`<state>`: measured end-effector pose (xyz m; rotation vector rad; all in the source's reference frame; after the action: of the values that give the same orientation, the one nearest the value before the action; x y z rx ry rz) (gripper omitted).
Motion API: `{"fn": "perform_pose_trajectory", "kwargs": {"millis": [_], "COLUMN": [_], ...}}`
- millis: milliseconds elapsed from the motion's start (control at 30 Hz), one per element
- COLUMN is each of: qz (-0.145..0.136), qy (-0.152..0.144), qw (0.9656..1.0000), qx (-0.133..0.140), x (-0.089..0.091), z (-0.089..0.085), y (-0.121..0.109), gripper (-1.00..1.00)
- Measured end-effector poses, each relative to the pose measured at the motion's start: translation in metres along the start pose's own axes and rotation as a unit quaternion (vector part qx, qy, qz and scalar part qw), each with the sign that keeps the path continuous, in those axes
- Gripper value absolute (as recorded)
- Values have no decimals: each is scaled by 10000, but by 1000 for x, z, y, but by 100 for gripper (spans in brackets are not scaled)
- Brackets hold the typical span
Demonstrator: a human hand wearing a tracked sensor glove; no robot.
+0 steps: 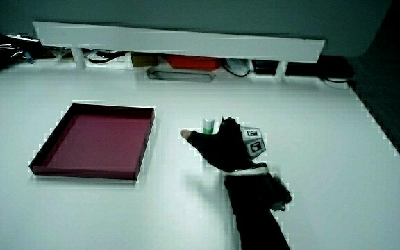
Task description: Pick glue stick
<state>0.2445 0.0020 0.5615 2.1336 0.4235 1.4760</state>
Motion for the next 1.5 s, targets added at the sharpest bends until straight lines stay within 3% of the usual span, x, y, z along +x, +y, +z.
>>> {"fn": "perform_pose_trajectory", "kwargs": {"millis": [167,267,433,567,700,733,800,967,1033,1067,1100,1133,1167,1200,1233,1367,1500], "qz": [174,71,207,338,367,395,468,422,596,403,519,515,442,597,511,610,776], "qy": [104,200,389,675,827,858,893,1120,1080,1241,1181,1271,1244,1172,1224,1211,1054], "qw": [9998,9996,9982,9943,9921,9899,9895,9852,9845,9867,9828,9853,9857,9818,9850,9842,9854], "qx": [80,179,403,753,865,1055,1031,1230,1246,967,1319,1016,1046,1368,1100,1136,1087], "x": [-5,7,9,10,10,13,9,21,15,22,17,25,24,16,23,23,12], "z": [-3,-2,-2,-1,-2,-1,-1,-2,-3,-3,-3,-3,-3,-4,-3,-3,-4], "y": [-4,0,-2,-4,-5,-5,-8,-3,-6,-3,-7,-2,-3,-8,-4,-5,-7], "gripper": [0,0,12,25,38,41,47,62,69,72,75,78,81,84,88,100,100]}}
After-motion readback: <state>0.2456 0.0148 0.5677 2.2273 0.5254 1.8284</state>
